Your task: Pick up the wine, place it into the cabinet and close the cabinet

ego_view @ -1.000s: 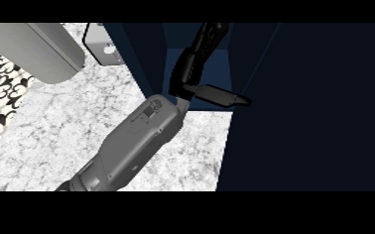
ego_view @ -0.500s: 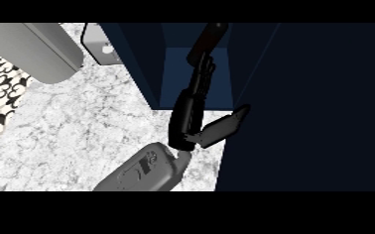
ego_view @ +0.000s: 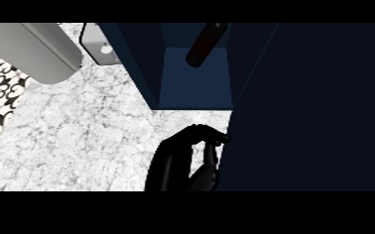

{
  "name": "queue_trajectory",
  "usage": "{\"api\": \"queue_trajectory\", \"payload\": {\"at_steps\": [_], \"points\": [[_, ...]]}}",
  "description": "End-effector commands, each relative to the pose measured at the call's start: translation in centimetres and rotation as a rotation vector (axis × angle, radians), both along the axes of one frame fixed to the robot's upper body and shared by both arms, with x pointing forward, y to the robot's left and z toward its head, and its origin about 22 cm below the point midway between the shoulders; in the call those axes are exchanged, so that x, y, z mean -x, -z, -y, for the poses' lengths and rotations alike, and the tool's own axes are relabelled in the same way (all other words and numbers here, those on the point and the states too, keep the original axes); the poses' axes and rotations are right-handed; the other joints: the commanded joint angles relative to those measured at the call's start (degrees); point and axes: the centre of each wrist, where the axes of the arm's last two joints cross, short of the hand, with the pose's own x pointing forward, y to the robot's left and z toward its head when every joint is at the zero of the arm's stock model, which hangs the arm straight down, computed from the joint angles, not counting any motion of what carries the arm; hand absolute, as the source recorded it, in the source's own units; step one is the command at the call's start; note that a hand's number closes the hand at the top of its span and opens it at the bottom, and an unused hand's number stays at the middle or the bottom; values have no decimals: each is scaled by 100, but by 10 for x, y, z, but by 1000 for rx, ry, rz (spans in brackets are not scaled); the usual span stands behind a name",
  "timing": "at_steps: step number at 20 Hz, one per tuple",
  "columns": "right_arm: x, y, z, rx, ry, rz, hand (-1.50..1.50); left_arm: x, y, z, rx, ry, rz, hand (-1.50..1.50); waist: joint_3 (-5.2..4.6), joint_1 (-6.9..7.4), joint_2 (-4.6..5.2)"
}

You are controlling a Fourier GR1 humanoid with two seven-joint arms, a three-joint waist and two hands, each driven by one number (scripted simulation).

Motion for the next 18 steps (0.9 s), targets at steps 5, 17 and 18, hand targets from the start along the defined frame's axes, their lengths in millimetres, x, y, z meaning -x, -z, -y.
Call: {"api": "queue_trajectory", "payload": {"at_steps": [5, 17, 18], "points": [[17, -3, 0, 9, -77, -40, -150, 47, -3, -65, 9, 77, 19, 150, -4, -8, 5], [17, 18, -59, 78, -480, -97, 150, 57, -15, -146, 8, 105, 55, 150, -15, 128, 14], [26, 16, -52, 94, -504, -95, 150, 52, -30, -158, 10, 97, 86, 150, -12, 83, 3]]}}
